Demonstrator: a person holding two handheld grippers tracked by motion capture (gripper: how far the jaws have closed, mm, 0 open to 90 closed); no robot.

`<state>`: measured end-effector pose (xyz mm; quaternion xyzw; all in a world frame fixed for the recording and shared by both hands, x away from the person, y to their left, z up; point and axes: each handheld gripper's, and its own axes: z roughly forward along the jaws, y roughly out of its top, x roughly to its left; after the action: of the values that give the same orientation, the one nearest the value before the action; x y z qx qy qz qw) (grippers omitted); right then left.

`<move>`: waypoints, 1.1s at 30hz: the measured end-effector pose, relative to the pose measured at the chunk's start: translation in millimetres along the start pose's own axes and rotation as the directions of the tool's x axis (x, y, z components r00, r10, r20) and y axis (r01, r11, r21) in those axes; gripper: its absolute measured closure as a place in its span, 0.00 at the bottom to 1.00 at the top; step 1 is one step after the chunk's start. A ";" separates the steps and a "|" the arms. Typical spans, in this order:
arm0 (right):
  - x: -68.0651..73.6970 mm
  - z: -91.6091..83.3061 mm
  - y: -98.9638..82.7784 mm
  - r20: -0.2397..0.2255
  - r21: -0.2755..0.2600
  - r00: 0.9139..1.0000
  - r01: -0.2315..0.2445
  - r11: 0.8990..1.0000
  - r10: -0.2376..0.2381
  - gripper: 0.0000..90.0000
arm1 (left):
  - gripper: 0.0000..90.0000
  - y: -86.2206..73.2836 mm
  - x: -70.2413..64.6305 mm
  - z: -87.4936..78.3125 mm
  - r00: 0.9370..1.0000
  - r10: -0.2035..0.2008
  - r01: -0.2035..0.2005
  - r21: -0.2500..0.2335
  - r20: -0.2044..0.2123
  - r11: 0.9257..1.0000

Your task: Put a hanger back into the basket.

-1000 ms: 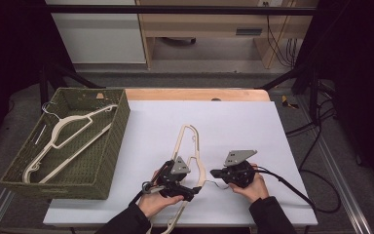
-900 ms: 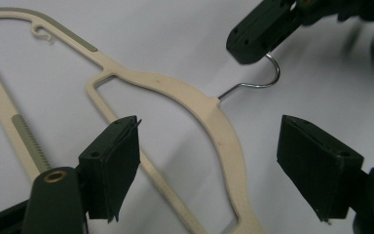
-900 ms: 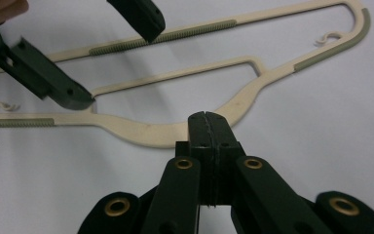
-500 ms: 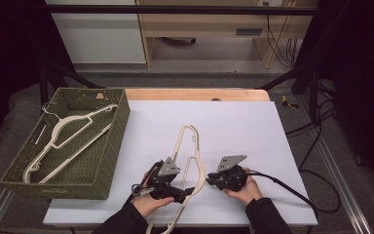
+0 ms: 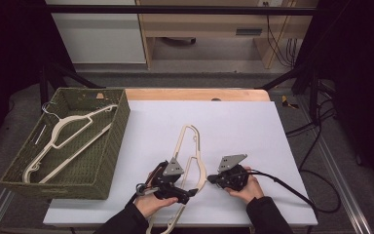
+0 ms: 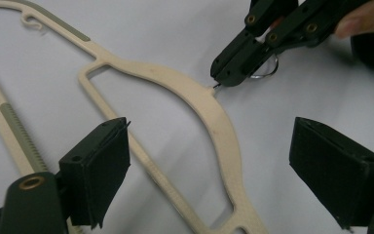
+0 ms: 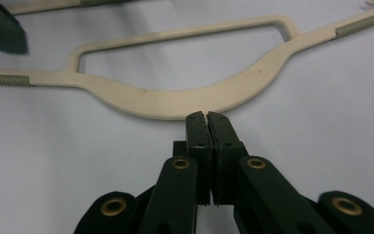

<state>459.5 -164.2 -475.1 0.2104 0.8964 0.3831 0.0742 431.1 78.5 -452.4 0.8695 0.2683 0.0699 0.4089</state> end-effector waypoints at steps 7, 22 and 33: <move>2.3 -16.0 6.4 0.003 -0.026 1.000 0.001 1.000 -0.001 0.99 | 0.21 5.6 -7.0 20.4 0.999 0.034 -0.033 0.065 -0.006 0.997; 9.0 -28.9 16.0 0.028 -0.026 1.000 0.006 1.000 -0.005 0.99 | 0.63 9.8 -12.7 41.3 0.999 0.035 -0.037 0.131 0.017 0.991; 14.8 -37.8 22.4 0.051 -0.040 0.999 0.011 0.999 -0.009 0.98 | 0.79 17.2 -24.5 32.6 1.000 0.024 -0.022 0.144 -0.011 0.989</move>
<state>442.2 -168.8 -432.3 0.2140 0.8874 0.3950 0.1031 428.5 34.8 -458.5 0.8993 0.2652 0.0606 0.3425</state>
